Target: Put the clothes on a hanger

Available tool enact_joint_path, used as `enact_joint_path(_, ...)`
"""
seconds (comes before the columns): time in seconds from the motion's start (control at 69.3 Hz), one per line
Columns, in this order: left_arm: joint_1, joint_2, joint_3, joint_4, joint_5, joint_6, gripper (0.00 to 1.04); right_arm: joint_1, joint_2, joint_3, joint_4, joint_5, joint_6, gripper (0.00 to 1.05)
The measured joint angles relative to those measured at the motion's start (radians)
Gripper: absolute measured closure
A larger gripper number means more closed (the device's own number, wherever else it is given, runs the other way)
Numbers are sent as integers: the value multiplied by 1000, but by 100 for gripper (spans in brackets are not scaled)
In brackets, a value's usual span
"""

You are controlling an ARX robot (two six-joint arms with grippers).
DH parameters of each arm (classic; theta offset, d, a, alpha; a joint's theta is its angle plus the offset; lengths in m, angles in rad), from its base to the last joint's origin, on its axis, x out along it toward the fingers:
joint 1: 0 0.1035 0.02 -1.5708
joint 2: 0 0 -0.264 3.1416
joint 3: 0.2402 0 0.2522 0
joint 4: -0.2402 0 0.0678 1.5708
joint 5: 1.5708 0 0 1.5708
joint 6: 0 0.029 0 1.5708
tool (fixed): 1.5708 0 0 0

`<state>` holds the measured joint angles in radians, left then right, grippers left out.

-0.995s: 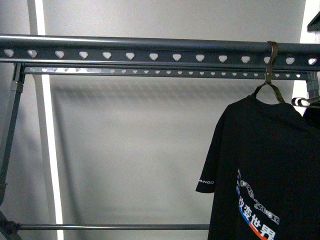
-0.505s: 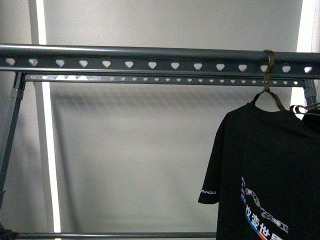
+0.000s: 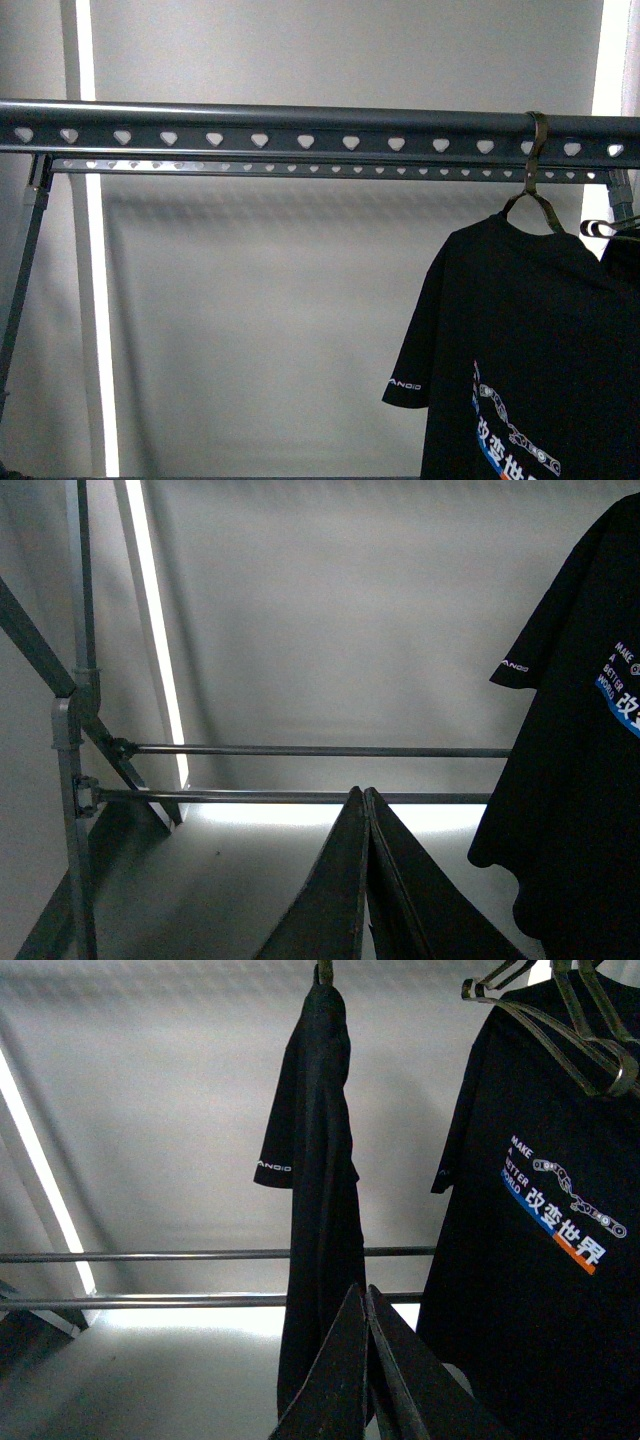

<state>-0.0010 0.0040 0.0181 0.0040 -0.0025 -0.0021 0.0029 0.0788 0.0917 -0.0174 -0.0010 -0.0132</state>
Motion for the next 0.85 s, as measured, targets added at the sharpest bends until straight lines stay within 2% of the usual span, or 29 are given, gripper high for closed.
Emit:
enact_joint_path(0.62,0,0,0,0,0,0,101,0,-74,-85,14,0,1,102)
enact_joint_path(0.649,0,0,0,0,0,0,98,-1,-74,-85,14,0,1,102)
enact_joint_path(0.764,0,0,0,0,0,0,75,-1,-74,-85,14,0,0,102)
enact_joint_path(0.851,0,0,0,0,0,0,57,-1,-74,-85,14,0,1,86)
